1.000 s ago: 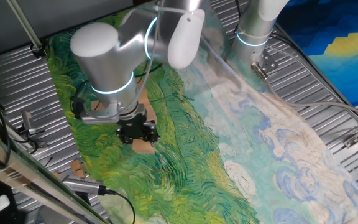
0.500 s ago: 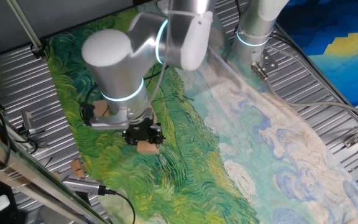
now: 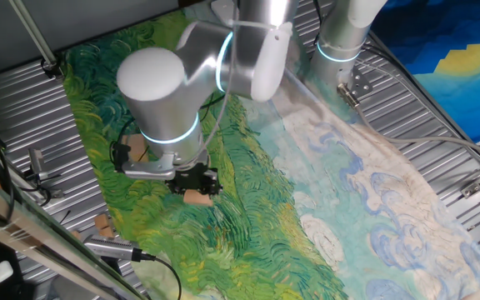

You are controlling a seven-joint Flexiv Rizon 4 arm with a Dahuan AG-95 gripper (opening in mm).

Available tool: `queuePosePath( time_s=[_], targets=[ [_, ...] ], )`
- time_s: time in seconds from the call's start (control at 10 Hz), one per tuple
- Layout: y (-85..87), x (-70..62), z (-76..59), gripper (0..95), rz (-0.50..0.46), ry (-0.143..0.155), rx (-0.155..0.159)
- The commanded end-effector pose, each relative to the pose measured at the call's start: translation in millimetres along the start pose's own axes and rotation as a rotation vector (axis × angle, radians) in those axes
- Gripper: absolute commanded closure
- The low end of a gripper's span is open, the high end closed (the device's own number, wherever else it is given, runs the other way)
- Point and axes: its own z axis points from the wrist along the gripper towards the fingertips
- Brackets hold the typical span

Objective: Stack the blocks into a pyramid shape

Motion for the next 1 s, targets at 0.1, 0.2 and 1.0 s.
queuePosePath(
  time_s=[0.1,0.2,1.0],
  targets=[
    [0.1,1.9,-0.5,95.0,0.025,0.017,0.031],
    [0.1,1.9,-0.5,95.0,0.019,0.017,0.03],
    [-17.6,52.9,-6.6,95.0,-0.215,0.007,0.063]
  ],
)
